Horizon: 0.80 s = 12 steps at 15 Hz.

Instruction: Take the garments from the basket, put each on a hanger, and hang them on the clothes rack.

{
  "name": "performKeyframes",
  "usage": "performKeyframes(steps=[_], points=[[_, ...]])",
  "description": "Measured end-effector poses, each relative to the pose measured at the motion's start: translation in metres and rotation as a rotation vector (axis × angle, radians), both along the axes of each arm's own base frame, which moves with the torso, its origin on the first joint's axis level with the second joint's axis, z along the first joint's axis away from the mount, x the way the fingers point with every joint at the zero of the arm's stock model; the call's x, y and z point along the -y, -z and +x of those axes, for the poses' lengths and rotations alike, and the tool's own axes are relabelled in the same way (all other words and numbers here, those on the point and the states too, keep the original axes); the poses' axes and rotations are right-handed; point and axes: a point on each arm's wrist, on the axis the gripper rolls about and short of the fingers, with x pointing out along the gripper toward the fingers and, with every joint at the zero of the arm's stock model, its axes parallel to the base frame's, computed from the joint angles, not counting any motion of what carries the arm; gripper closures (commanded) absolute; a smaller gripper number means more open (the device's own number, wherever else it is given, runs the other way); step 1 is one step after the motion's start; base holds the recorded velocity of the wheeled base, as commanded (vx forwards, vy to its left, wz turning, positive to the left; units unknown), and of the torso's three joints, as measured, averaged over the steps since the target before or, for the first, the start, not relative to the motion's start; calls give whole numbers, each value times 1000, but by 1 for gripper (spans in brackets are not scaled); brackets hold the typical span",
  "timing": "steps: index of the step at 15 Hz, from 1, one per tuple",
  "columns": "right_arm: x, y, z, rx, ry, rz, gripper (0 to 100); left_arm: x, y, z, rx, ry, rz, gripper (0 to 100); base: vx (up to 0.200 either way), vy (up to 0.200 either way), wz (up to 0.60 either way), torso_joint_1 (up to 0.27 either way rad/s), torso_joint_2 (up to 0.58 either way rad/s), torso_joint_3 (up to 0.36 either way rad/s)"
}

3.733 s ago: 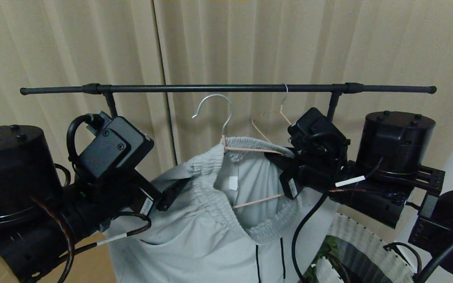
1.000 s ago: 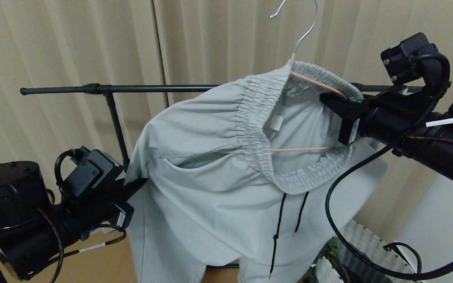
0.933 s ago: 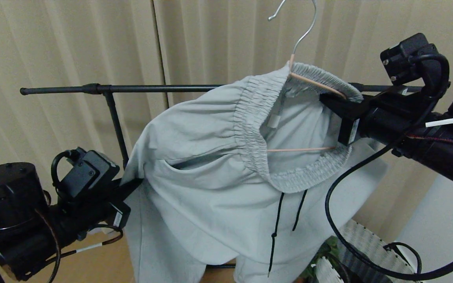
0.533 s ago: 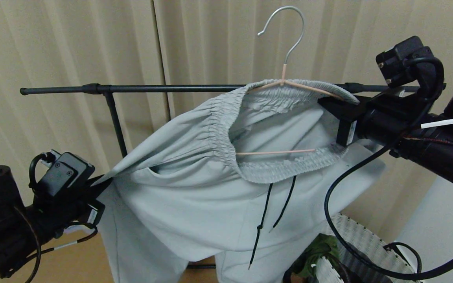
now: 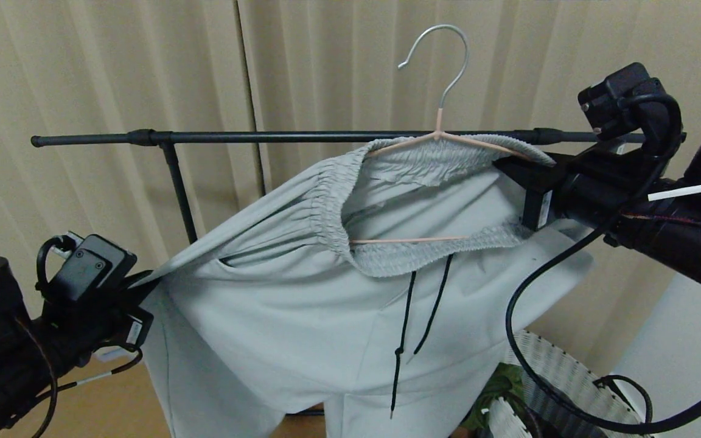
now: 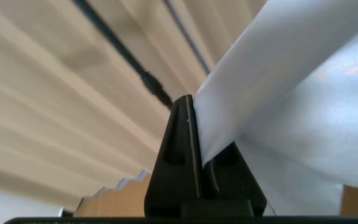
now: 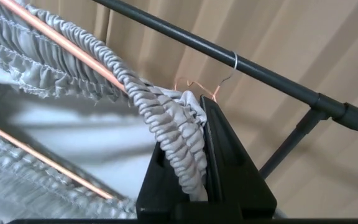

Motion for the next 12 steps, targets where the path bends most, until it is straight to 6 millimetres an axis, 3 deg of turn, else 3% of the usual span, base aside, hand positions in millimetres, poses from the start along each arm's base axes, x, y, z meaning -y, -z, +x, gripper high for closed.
performKeyframes(steps=[8,12], points=[[2,10,-3,-136,15,-72,100,4,-10,-9,34,64,-109,0,0,0,0,0,0,0],[8,12,-12,-232,38,-123,100,3,-16,-39,51,108,-285,0,0,0,0,0,0,0]])
